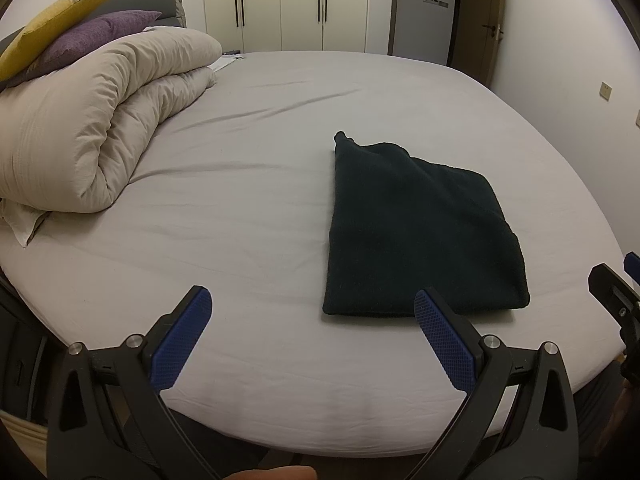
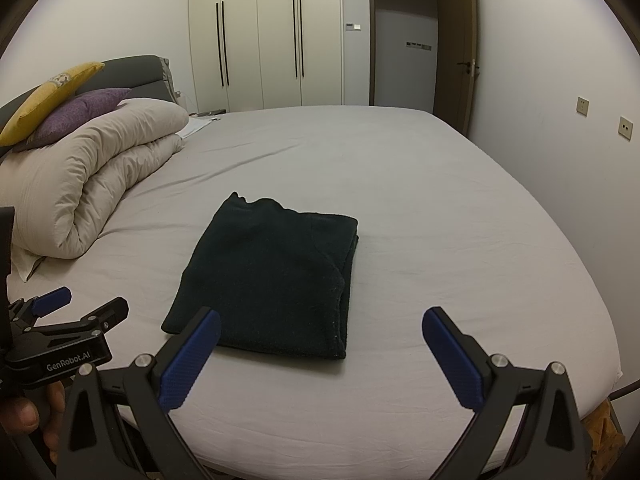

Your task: Fold small clothes

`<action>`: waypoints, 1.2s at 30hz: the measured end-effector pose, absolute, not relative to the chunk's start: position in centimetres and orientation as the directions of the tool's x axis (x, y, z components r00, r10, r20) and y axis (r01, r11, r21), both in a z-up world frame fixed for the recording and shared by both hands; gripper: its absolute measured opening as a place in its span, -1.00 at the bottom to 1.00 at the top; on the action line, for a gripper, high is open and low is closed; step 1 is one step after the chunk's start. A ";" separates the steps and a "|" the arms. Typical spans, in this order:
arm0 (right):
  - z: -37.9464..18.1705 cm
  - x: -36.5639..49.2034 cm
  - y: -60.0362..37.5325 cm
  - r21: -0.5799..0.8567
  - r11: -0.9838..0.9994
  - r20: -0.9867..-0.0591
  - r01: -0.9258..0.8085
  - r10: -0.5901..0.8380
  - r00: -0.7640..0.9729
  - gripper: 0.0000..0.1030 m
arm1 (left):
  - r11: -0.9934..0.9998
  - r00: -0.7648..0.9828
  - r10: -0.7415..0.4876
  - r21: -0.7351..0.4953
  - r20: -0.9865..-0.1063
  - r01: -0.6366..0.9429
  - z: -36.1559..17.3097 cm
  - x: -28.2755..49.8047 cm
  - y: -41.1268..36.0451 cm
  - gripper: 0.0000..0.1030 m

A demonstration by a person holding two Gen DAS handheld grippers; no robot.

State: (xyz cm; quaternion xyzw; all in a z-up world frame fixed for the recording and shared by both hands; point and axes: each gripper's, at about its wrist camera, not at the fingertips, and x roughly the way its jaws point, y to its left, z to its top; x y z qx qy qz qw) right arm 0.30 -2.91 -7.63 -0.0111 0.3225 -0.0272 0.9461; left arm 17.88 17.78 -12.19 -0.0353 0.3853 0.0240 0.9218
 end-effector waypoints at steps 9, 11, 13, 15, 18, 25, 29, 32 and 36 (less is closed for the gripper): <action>-7.6 0.4 -2.9 -0.038 0.998 -0.611 0.044 -0.059 0.789 1.00 | 0.996 0.700 0.018 -0.047 -0.714 -0.074 -12.3 17.9 17.8 1.00; -7.7 0.3 -2.8 -0.038 0.998 -0.612 0.045 -0.058 0.789 1.00 | 0.996 0.700 0.018 -0.046 -0.714 -0.073 -12.3 17.9 17.8 1.00; -7.7 0.3 -2.8 -0.038 0.998 -0.611 0.045 -0.058 0.789 1.00 | 0.996 0.700 0.022 -0.044 -0.714 -0.075 -12.3 17.9 17.8 1.00; -7.7 0.3 -2.8 -0.038 0.998 -0.612 0.044 -0.058 0.789 1.00 | 0.996 0.698 0.020 -0.045 -0.715 -0.076 -12.3 17.9 17.8 1.00; -7.6 0.4 -2.8 -0.037 0.998 -0.612 0.044 -0.058 0.788 1.00 | 0.996 0.698 0.021 -0.045 -0.716 -0.076 -12.3 17.9 17.8 1.00; -7.8 0.2 -2.6 -0.037 0.998 -0.614 0.043 -0.056 0.788 1.00 | 0.996 0.695 0.020 -0.045 -0.719 -0.075 -12.3 18.0 17.8 1.00; -7.9 0.0 -2.5 -0.036 0.998 -0.614 0.043 -0.056 0.787 1.00 | 0.996 0.693 0.018 -0.046 -0.721 -0.074 -12.4 18.1 17.8 1.00; -8.0 -0.1 -2.4 -0.035 0.998 -0.616 0.042 -0.055 0.786 1.00 | 0.996 0.693 0.019 -0.046 -0.721 -0.074 -12.4 18.1 17.8 1.00; -8.2 -0.5 -2.1 -0.026 0.999 -0.619 0.041 -0.048 0.784 1.00 | 0.996 0.694 0.025 -0.040 -0.720 -0.077 -12.4 18.0 17.8 1.00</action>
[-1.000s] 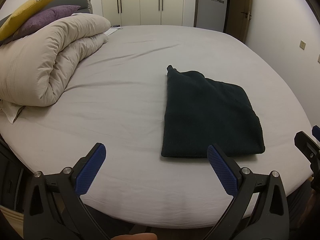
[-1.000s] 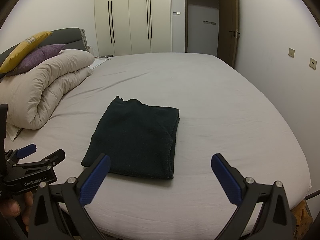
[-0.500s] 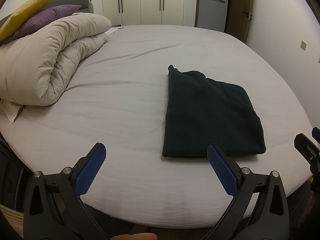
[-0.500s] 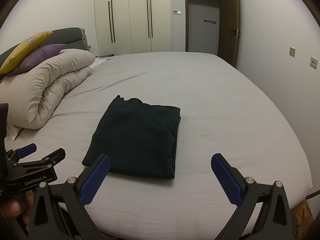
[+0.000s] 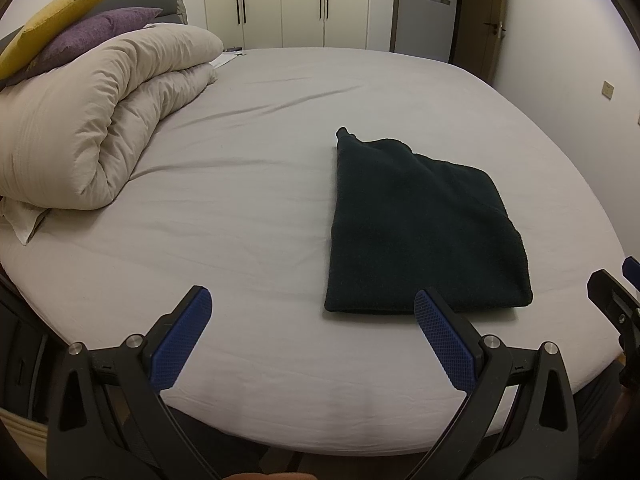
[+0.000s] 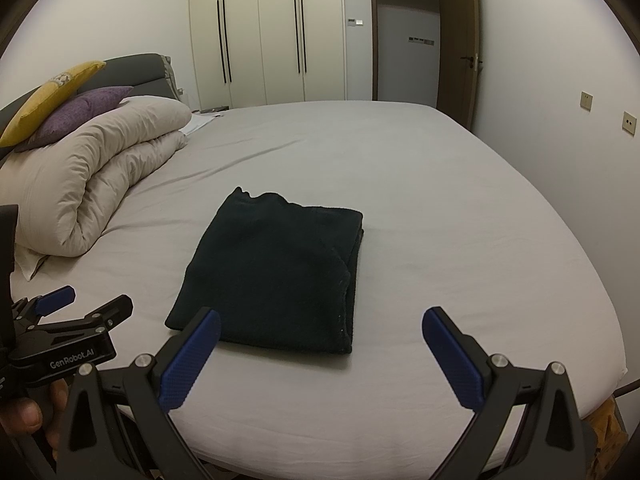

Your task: Fold small clothes

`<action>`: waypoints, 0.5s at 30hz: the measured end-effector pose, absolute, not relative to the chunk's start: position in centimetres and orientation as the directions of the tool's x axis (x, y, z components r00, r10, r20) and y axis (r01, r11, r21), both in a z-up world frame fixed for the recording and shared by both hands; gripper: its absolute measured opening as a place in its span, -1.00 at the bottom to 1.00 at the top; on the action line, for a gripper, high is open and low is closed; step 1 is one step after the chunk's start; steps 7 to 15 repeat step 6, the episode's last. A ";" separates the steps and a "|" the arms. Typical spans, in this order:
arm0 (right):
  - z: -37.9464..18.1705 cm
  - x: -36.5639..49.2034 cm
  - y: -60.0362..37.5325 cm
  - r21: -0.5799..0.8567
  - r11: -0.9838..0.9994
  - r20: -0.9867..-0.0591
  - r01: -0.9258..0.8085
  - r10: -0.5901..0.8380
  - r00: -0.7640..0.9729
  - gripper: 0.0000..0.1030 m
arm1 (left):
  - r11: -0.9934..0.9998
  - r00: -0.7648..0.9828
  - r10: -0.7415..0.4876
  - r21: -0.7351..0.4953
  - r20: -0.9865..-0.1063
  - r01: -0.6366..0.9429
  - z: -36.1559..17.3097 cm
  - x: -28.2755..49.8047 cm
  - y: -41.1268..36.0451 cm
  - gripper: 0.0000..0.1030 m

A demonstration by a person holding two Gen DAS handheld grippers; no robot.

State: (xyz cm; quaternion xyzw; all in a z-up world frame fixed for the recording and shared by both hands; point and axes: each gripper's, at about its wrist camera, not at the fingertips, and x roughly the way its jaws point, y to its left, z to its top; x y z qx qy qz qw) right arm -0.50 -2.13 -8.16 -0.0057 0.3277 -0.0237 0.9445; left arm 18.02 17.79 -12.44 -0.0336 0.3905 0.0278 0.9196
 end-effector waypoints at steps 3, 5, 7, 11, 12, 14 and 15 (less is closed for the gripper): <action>-8.4 -0.9 -2.0 -0.027 0.999 -0.619 0.041 -0.048 0.784 1.00 | 0.996 0.704 0.041 -0.028 -0.709 -0.086 -12.4 17.8 17.8 1.00; -8.4 -0.8 -2.1 -0.026 0.999 -0.619 0.041 -0.049 0.784 1.00 | 0.995 0.708 0.056 -0.017 -0.704 -0.096 -12.3 17.7 17.8 1.00; -8.4 -0.7 -2.2 -0.026 0.999 -0.620 0.041 -0.048 0.783 1.00 | 0.995 0.709 0.057 -0.021 -0.703 -0.100 -12.3 17.7 18.0 1.00; -8.4 -0.7 -2.2 -0.026 0.999 -0.620 0.041 -0.048 0.783 1.00 | 0.995 0.709 0.057 -0.021 -0.703 -0.100 -12.3 17.7 18.0 1.00; -8.4 -0.7 -2.2 -0.026 0.999 -0.620 0.041 -0.048 0.783 1.00 | 0.995 0.709 0.057 -0.021 -0.703 -0.100 -12.3 17.7 18.0 1.00; -8.4 -0.7 -2.2 -0.026 0.999 -0.620 0.041 -0.048 0.783 1.00 | 0.995 0.709 0.057 -0.021 -0.703 -0.100 -12.3 17.7 18.0 1.00; -8.4 -0.7 -2.2 -0.026 0.999 -0.620 0.041 -0.048 0.783 1.00 | 0.995 0.709 0.057 -0.021 -0.703 -0.100 -12.3 17.7 18.0 1.00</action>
